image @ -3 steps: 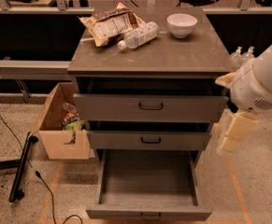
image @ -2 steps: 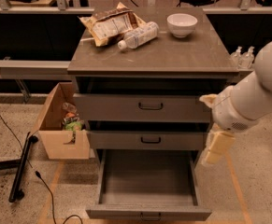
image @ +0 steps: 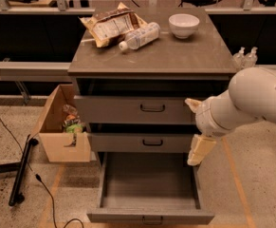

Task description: Open middle drawer

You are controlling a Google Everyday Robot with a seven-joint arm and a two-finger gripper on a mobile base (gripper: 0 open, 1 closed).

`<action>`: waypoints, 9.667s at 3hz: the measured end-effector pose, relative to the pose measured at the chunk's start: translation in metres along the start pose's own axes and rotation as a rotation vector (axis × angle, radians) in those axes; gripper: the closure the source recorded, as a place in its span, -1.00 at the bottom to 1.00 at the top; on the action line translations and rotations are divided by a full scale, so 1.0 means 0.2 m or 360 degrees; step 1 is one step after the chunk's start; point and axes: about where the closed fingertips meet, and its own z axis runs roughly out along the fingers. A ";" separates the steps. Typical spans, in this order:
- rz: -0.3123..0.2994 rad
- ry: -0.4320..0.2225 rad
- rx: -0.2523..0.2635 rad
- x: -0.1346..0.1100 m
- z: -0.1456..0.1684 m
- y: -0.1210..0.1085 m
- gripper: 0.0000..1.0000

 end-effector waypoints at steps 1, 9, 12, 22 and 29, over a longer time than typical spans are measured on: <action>0.0025 0.0056 0.0008 0.01 0.05 0.01 -1.00; 0.0138 0.0016 -0.0007 1.00 1.30 -0.07 -1.00; 0.0083 -0.0024 -0.0036 1.05 1.50 -0.24 -0.65; 0.0324 -0.0068 -0.0172 0.84 1.04 0.25 1.00; 0.0071 0.0249 0.0060 0.99 1.56 -0.19 1.00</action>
Offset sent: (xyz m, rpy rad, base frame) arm 0.0254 -0.0708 -0.1267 -0.1971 -0.1313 -0.3382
